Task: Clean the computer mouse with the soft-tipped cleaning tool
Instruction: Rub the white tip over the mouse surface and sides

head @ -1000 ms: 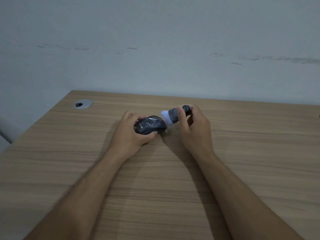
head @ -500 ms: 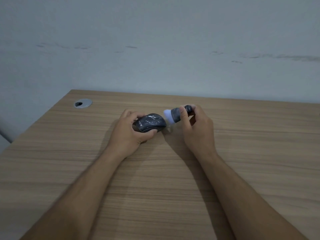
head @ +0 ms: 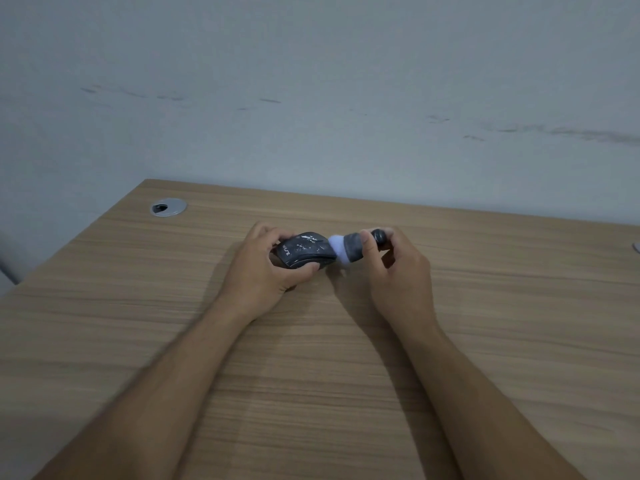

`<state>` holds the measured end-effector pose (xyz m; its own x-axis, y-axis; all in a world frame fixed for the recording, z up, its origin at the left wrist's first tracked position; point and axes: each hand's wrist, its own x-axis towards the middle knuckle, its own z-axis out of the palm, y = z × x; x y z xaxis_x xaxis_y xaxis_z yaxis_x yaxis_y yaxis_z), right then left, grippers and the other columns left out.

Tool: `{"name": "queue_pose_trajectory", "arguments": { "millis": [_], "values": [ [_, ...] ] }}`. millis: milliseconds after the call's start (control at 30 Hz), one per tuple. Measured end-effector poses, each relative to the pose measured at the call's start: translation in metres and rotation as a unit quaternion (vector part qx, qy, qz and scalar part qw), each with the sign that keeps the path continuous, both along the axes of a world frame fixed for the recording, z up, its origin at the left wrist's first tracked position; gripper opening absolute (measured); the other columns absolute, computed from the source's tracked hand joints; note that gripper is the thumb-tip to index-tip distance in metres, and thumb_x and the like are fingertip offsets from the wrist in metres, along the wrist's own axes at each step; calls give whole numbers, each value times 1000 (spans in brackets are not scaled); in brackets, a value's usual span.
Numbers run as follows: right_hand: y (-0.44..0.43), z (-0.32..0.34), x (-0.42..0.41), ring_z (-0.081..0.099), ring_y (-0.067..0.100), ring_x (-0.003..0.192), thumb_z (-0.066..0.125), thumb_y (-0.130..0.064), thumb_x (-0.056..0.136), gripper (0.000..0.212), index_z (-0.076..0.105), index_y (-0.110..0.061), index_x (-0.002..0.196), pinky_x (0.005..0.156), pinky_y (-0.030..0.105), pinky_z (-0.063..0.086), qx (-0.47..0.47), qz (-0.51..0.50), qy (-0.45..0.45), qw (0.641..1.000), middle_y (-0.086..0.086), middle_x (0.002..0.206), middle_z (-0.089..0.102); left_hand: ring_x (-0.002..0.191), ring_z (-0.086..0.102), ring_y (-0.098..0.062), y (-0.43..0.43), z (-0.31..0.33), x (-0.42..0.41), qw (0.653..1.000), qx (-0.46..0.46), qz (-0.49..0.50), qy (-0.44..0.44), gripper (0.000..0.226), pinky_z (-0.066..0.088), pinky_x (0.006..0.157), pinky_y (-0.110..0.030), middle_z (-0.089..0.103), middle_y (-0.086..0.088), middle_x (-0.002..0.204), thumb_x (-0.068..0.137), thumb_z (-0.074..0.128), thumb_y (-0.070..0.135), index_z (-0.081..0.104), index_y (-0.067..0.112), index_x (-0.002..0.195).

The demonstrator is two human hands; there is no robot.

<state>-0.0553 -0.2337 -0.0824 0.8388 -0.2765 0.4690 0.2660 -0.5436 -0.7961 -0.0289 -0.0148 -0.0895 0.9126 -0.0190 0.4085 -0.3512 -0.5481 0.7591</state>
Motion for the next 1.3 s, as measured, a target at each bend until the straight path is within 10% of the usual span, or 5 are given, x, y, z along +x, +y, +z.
{"name": "queue_pose_trajectory", "arguments": {
  "millis": [1033, 1300],
  "values": [
    [8, 3, -4, 56, 2, 66, 67, -32, 106, 16, 73, -18, 103, 64, 7, 39, -27, -28, -28, 999, -14, 76, 63, 91, 54, 25, 1, 0, -2, 1000, -14, 4, 17, 51, 39, 81, 5, 59, -2, 116, 74, 100, 24, 77, 20, 119],
    [14, 2, -2, 58, 7, 69, 66, -32, 108, 12, 72, -21, 109, 68, 20, 42, -48, 22, -50, 997, -9, 89, 69, 102, 62, 8, 2, -2, -1, 1000, 3, -10, 16, 56, 41, 83, 3, 61, -3, 120, 72, 100, 23, 78, 17, 123]
  ]
}}
